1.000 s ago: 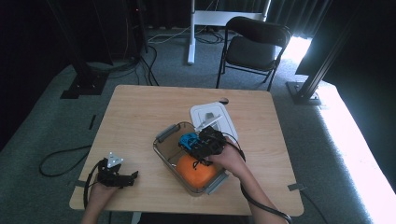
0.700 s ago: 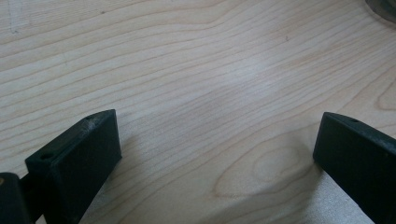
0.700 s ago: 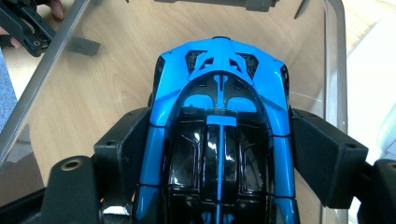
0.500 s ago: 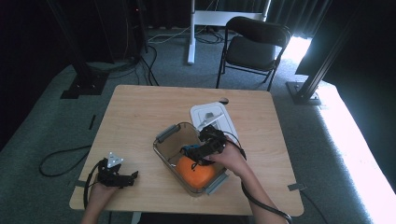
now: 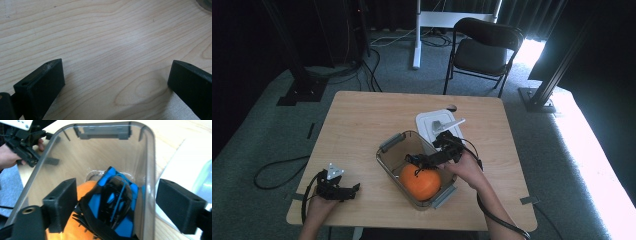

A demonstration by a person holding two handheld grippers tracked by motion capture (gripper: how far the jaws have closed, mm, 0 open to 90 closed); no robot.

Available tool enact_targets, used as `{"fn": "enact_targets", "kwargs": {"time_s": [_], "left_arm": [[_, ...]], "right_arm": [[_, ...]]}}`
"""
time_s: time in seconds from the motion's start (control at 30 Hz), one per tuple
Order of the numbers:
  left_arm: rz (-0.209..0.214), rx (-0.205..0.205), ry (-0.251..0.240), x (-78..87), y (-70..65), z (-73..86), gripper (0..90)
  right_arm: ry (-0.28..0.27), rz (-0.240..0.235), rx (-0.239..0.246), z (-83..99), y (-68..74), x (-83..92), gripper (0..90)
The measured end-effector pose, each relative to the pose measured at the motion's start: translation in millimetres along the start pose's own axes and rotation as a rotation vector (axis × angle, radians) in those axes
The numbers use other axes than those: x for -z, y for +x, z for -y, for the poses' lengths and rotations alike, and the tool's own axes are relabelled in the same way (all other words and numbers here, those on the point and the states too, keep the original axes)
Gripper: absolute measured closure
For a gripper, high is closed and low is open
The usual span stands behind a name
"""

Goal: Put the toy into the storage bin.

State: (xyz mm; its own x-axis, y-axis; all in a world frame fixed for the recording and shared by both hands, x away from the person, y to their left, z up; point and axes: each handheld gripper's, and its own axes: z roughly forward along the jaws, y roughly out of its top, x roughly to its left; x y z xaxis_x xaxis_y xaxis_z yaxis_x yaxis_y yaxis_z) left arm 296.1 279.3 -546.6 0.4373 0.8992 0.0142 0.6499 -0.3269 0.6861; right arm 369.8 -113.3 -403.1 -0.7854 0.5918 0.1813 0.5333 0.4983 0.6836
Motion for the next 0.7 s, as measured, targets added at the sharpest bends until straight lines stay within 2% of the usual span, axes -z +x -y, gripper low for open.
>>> {"fn": "enact_targets", "kwargs": {"time_s": [0.1,0.43,0.7], "left_arm": [[0.0,0.0,0.0,0.0,0.0,0.0,1.2],[0.0,0.0,0.0,0.0,0.0,0.0,1.1],[0.0,0.0,0.0,0.0,0.0,0.0,1.2]], "right_arm": [[-0.005,0.014,0.011,2.8,-0.4,3.3,13.6],[-0.025,0.017,-0.026,13.3,-8.6,16.5,13.1],[-0.024,0.023,-0.028,21.7,-10.9,24.1,13.2]]}}
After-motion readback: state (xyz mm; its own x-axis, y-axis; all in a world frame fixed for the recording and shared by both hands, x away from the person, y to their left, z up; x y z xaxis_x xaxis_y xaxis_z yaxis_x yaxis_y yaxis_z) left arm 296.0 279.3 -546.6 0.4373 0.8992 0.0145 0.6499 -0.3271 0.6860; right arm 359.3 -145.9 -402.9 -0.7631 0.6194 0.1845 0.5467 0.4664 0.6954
